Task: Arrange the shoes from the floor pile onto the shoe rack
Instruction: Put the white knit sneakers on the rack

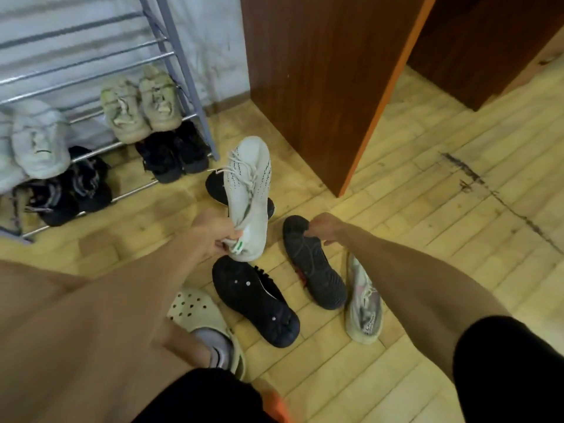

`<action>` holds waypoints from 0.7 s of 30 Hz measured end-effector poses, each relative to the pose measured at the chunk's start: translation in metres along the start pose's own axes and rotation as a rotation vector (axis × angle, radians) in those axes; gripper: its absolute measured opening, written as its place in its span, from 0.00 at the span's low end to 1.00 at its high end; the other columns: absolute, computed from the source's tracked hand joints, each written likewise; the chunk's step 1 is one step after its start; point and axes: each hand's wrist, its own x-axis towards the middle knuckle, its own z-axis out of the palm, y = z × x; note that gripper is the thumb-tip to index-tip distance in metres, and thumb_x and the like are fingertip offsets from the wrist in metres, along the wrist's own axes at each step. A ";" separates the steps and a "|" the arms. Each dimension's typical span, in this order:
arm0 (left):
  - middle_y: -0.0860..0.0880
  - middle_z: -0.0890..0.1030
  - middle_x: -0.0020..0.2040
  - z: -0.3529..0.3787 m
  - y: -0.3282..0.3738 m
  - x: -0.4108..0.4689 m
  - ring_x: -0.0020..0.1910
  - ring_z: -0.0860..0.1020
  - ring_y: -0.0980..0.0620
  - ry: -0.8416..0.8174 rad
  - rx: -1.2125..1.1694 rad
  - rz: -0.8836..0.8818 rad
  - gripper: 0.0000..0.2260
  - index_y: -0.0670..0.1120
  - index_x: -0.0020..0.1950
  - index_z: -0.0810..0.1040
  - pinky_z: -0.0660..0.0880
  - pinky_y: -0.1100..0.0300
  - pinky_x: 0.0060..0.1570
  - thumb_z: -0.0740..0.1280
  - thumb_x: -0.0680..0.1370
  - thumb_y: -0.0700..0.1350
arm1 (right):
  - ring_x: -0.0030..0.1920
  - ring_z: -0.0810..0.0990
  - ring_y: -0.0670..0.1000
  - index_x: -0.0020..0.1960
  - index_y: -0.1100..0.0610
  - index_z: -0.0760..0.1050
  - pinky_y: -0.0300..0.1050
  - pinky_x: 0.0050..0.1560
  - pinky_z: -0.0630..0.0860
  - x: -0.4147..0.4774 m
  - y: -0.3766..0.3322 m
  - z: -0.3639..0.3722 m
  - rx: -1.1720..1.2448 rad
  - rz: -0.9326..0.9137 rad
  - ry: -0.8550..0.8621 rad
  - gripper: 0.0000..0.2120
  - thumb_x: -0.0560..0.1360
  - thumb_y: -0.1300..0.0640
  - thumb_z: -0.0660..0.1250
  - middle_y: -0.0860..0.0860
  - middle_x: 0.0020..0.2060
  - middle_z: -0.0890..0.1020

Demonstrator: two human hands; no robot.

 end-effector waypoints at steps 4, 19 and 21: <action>0.42 0.79 0.46 -0.037 0.002 0.022 0.49 0.78 0.42 0.044 0.006 -0.015 0.07 0.41 0.40 0.74 0.77 0.49 0.50 0.70 0.74 0.32 | 0.29 0.70 0.53 0.34 0.61 0.70 0.46 0.35 0.72 0.041 -0.037 0.028 -0.095 -0.006 0.002 0.15 0.77 0.55 0.63 0.55 0.30 0.71; 0.42 0.80 0.50 -0.074 -0.029 0.076 0.49 0.79 0.46 0.085 -0.224 -0.181 0.11 0.38 0.55 0.78 0.80 0.54 0.48 0.72 0.74 0.39 | 0.60 0.76 0.60 0.68 0.63 0.66 0.52 0.56 0.77 0.161 -0.112 0.072 0.051 0.221 0.233 0.31 0.72 0.49 0.70 0.61 0.61 0.76; 0.40 0.80 0.55 -0.074 -0.027 0.078 0.52 0.78 0.46 0.085 -0.236 -0.188 0.15 0.37 0.59 0.77 0.80 0.54 0.50 0.72 0.74 0.40 | 0.47 0.80 0.54 0.62 0.64 0.73 0.44 0.39 0.78 0.152 -0.112 0.069 0.073 0.188 0.118 0.29 0.67 0.49 0.74 0.57 0.50 0.80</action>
